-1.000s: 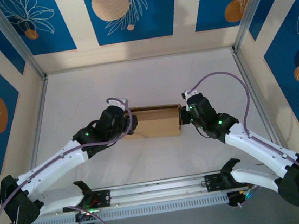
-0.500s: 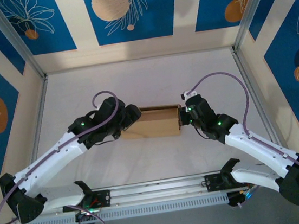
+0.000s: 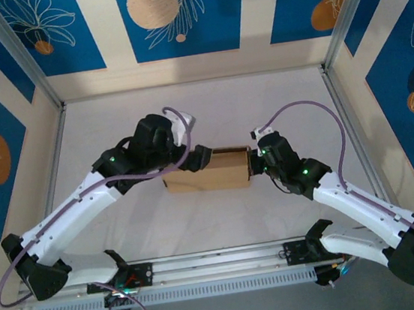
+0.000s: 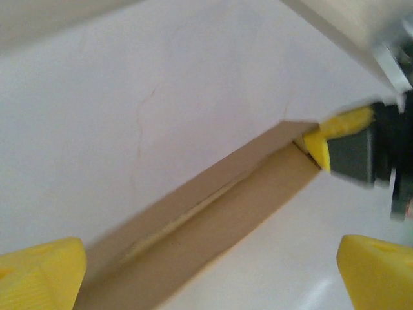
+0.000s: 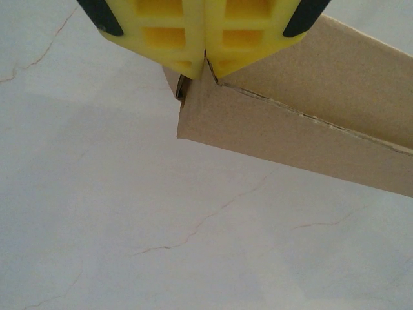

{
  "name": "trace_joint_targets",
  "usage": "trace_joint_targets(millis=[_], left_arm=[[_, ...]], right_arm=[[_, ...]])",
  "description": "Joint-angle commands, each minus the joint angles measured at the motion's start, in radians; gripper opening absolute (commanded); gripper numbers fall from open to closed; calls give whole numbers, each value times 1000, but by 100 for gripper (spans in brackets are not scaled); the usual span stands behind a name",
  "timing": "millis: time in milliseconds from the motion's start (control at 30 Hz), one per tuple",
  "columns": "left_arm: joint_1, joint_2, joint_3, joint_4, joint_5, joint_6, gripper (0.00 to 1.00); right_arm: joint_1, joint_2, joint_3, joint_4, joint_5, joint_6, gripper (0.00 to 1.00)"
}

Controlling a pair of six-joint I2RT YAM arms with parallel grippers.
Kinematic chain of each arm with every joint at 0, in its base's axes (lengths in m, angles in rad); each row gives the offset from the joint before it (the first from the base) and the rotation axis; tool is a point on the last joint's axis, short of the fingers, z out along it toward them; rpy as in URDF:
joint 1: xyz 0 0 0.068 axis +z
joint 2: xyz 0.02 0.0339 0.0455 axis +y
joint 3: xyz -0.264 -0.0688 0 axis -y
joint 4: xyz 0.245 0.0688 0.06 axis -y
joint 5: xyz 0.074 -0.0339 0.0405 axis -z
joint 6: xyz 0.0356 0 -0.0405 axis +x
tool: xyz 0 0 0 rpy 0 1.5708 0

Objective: Fold the paper box

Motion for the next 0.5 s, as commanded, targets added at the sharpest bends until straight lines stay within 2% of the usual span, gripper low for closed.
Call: trace_joint_targets(millis=[0, 33, 100, 200, 267, 467], left_arm=[[11, 15, -69, 56, 150, 698, 100], [14, 31, -90, 70, 176, 760, 100], [58, 74, -106, 93, 295, 830, 100], [139, 150, -48, 68, 503, 813, 100], [161, 197, 7, 17, 584, 826, 100], [163, 292, 67, -28, 549, 911, 100]], right_arm=[[-16, 27, -22, -83, -82, -25, 0], [-21, 28, -22, -83, -92, -27, 0], [-35, 32, -22, -81, -112, -30, 0], [-51, 33, -16, -89, -135, -37, 0], [-59, 32, -15, -94, -143, -38, 0], [-65, 35, -22, -84, -163, -37, 0]])
